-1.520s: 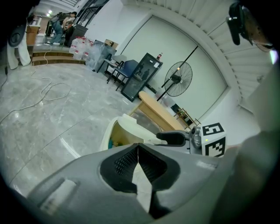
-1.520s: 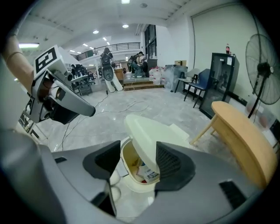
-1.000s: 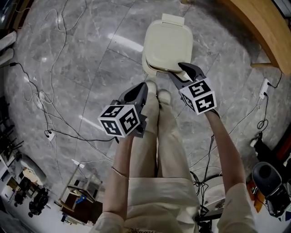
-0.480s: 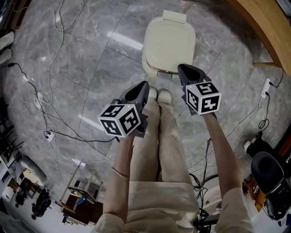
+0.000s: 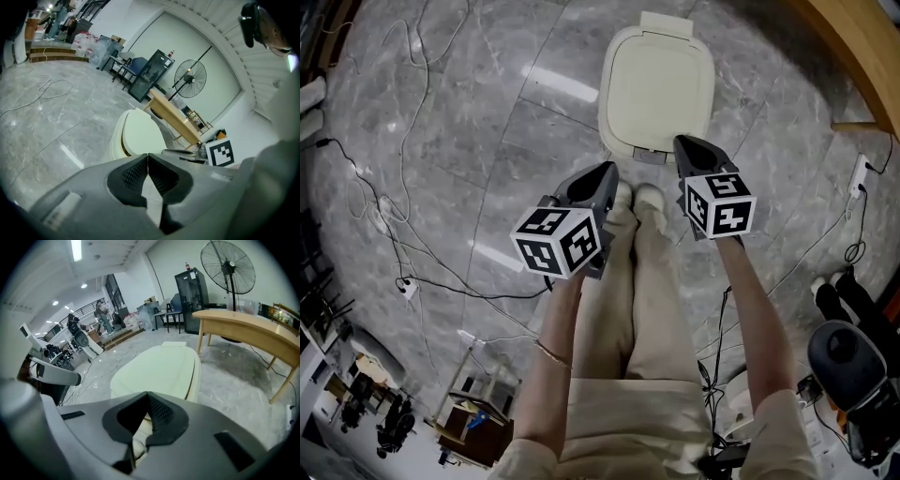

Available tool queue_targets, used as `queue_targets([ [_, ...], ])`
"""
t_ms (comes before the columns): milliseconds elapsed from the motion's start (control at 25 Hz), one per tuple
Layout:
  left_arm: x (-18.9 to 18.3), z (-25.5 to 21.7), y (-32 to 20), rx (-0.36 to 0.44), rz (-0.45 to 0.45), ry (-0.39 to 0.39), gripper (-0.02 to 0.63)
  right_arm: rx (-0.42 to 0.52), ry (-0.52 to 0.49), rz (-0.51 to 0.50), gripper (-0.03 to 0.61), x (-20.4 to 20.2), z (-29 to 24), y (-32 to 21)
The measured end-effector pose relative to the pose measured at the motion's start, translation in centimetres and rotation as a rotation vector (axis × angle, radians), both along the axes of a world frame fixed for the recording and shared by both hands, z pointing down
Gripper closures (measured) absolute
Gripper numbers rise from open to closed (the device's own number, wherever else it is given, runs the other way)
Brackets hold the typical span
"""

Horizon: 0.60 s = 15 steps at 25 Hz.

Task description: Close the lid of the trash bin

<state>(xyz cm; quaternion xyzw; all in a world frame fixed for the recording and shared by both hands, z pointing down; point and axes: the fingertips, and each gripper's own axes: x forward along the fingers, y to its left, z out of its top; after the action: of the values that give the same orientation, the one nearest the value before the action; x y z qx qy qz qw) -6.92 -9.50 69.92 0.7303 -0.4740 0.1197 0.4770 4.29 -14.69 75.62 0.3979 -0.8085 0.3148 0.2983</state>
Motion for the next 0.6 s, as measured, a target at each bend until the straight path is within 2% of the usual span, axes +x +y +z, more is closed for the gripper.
queue_targets([
  [600,-0.2,2.1,0.2,-0.019,0.022,0.0,0.591,0.007,0.064,0.028,0.572,0.0,1.7,0.2],
])
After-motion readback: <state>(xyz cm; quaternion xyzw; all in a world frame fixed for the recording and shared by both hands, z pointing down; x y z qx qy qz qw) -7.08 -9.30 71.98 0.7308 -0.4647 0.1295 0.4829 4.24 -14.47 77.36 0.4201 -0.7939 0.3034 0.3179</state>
